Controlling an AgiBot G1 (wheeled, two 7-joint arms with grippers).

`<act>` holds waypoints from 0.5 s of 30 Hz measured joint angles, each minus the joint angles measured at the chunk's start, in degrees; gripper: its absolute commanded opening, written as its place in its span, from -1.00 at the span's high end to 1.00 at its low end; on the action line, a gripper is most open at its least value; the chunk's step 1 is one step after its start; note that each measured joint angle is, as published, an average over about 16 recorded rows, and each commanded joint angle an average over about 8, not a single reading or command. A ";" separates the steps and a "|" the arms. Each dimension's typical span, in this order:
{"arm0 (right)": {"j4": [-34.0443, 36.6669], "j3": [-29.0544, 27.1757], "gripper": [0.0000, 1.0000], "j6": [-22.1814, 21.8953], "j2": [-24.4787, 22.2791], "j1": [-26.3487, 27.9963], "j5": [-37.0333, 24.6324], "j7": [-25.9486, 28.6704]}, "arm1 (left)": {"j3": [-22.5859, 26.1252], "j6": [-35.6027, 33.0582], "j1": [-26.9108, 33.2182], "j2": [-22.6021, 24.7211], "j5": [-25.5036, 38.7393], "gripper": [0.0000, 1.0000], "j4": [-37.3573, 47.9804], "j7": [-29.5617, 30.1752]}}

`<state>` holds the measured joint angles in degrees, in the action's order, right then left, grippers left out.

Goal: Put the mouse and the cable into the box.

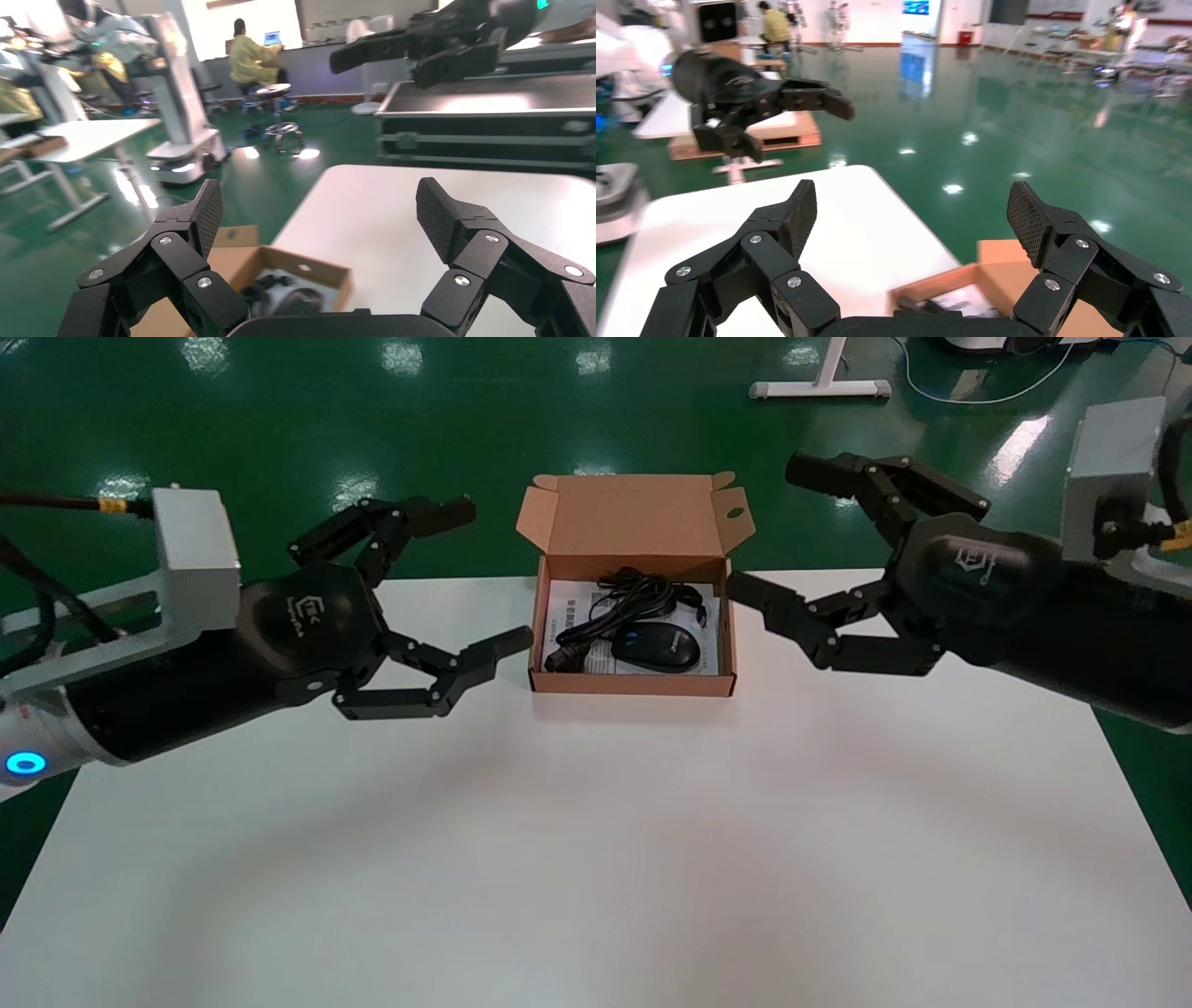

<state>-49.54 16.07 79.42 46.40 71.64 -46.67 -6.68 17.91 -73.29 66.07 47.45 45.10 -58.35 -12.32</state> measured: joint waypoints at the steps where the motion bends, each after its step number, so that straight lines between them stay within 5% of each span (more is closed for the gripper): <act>1: -1.23 0.00 -1.00 0.32 -0.58 -0.52 0.25 0.89 | -0.10 -0.68 -0.25 -0.68 -0.18 -1.00 -0.84 1.27; 15: -18.10 -0.04 -1.00 4.73 -8.57 -7.59 3.63 13.11 | -1.49 -9.81 -3.55 -9.82 -2.56 -1.00 -12.04 18.19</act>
<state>-67.64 16.03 84.15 37.83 64.05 -43.04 6.43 16.42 -83.10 62.52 37.63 42.54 -70.38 5.87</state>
